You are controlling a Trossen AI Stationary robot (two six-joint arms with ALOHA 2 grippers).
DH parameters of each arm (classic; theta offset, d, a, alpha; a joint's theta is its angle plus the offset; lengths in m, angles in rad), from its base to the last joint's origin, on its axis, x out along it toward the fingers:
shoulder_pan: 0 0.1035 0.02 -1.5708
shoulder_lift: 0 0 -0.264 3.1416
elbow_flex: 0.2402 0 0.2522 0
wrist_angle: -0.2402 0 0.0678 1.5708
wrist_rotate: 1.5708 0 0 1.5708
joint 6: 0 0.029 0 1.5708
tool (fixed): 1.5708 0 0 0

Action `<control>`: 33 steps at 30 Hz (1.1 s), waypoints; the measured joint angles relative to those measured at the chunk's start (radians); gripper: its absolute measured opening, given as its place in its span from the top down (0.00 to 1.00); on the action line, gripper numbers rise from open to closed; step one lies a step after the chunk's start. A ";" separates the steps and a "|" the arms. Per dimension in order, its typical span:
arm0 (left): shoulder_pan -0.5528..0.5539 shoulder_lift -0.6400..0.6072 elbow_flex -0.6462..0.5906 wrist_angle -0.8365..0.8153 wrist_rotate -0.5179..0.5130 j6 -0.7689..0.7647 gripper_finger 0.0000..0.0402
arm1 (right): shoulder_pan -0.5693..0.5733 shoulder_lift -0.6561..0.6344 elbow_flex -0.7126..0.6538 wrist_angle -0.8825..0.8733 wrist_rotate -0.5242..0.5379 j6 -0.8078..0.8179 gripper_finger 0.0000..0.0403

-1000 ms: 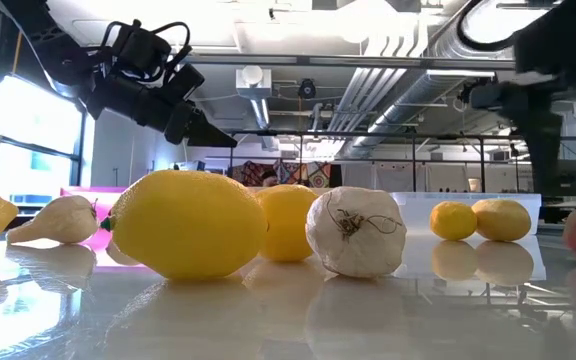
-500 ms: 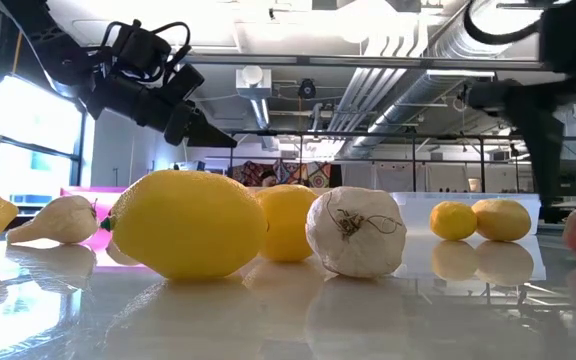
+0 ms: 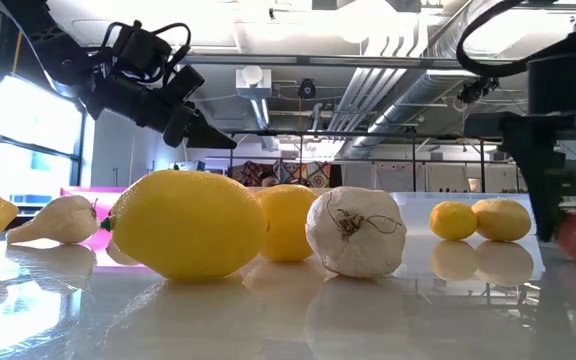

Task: Sort produce into baskets
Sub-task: Put the red chilli pepper into the pink bin

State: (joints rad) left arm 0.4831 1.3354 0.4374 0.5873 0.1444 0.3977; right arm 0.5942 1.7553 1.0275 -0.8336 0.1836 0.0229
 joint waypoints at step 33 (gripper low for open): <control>-0.001 0.000 0.000 -0.014 -0.001 -0.017 0.97 | -0.406 -0.284 -0.033 0.063 0.231 0.188 0.75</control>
State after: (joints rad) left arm 0.4824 1.3354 0.4370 0.5737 0.1439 0.3807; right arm 0.1885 1.4712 0.9945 -0.7705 0.4147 0.2104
